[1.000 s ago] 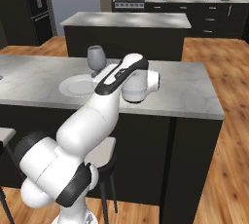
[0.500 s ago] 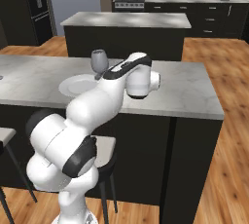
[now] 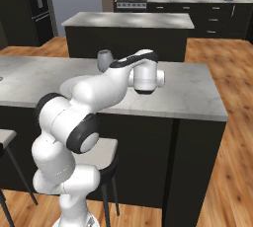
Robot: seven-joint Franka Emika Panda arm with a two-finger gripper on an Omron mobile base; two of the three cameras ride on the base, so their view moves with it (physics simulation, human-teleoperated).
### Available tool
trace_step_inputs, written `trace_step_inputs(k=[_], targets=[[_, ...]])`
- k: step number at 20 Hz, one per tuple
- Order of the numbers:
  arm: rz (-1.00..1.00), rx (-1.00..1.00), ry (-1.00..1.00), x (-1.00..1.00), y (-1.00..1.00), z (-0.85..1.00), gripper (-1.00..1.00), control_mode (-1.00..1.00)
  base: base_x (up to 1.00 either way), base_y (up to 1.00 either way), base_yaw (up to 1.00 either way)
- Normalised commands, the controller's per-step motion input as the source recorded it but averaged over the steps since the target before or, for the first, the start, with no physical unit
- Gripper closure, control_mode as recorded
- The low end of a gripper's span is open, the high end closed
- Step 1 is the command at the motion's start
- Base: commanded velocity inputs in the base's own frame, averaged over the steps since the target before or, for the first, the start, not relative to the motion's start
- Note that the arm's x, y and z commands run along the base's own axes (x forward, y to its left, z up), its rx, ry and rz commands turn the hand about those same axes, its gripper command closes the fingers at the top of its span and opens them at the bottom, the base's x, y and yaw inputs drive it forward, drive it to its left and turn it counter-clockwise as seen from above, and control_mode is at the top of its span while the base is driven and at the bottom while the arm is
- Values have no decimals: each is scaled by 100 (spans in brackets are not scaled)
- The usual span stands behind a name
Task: Retrieve the wine glasses from the counter and place one next to each plate.
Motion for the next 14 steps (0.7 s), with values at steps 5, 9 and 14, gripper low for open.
trace_step_inputs(k=[5, 9, 14], targets=[[6, 0, 0, 9, 0, -12, 100, -100, 0, 0, 0], [3, 0, 0, 0, 0, -10, 100, -100, 0, 0, 0], [0, -1, -9, 9, 0, -8, 100, -100, 0, 0, 0]])
